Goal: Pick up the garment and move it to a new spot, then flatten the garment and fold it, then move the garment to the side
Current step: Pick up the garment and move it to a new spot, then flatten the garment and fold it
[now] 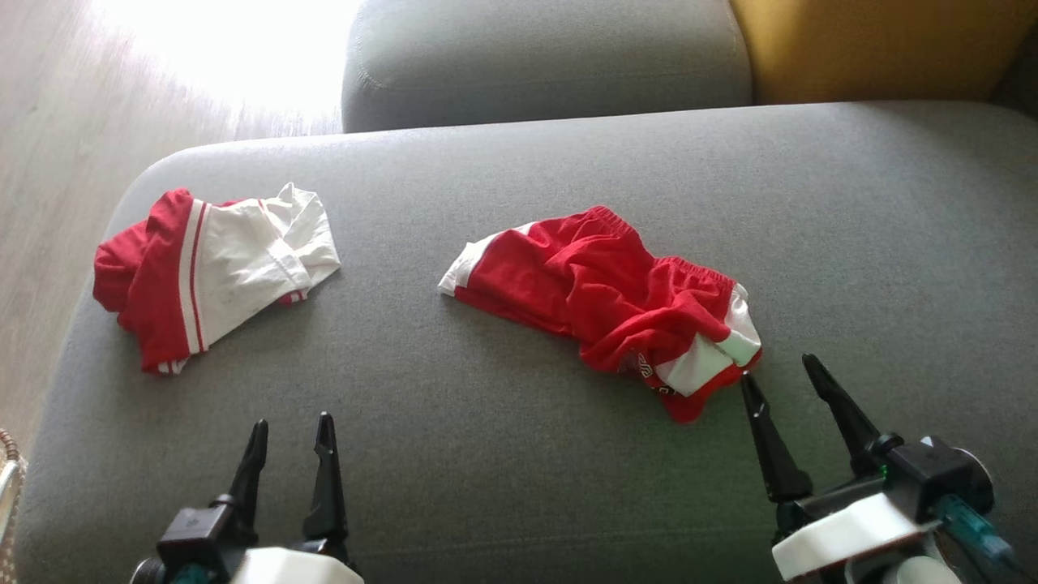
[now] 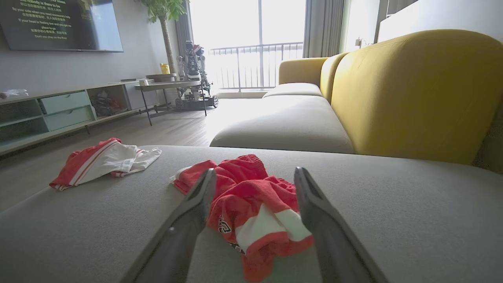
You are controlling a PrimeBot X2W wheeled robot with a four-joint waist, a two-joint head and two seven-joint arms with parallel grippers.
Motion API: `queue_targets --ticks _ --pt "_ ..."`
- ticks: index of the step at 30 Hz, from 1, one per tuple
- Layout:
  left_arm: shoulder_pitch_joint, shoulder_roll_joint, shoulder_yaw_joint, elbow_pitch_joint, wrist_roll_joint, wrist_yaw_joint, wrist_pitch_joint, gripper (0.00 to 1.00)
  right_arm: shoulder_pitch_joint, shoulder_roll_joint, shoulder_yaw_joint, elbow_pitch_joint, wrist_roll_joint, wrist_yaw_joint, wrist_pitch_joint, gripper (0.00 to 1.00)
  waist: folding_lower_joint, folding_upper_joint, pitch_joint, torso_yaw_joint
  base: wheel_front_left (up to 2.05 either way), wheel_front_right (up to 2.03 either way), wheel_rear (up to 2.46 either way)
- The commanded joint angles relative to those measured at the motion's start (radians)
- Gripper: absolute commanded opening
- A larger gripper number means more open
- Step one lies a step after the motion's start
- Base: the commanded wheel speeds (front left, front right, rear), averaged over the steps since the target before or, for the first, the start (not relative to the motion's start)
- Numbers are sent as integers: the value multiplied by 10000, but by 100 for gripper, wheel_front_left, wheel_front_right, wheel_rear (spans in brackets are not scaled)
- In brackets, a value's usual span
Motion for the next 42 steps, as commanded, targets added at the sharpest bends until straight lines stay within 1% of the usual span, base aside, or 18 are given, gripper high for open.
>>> queue_targets --ticks 1,21,24,27,30,31,34,36,38,42 --pt "-441 -66 310 -374 80 1 -53 100 -425 -104 197 -295 -63 -2 -63 100 1 0 -3 -36 0 0 0" --pt "-548 -68 82 -368 325 79 -53 100 -486 -104 110 -375 -24 -2 -63 100 1 0 50 -139 0 0 0" --pt "-641 -68 -3 -447 132 31 -53 100 -496 -104 96 -397 42 -2 -63 100 1 0 90 -159 0 0 0" --pt "-1035 -68 -199 -366 -36 -175 -53 100 -560 -104 93 -437 141 -2 -63 100 1 0 242 -278 0 0 0" --pt "-1798 -68 -473 -169 -85 -426 -53 100 -682 -104 57 -538 173 -2 -63 100 1 0 515 -539 0 0 0" --pt "-1798 -68 -473 -169 -85 -426 -53 100 -682 -104 57 -538 173 -2 -63 100 1 0 515 -539 0 0 0" --pt "-2743 -68 -766 268 -41 -724 -53 100 -854 -104 17 -714 197 -2 -63 100 1 0 879 -956 0 0 0" --pt "-3509 -68 -1031 810 95 -1052 -53 100 -1036 -104 -30 -823 207 -2 -63 100 1 0 1214 -1279 0 0 0" --pt "-4450 -49 -1279 1305 363 -1316 -53 100 -1259 -104 -119 -926 235 -2 -63 100 1 0 1571 -1619 0 0 0" --pt "-6335 -38 -1851 2275 817 -1688 -53 100 -1700 -104 -204 -1092 378 -2 -63 100 1 0 2307 -2358 0 0 0"
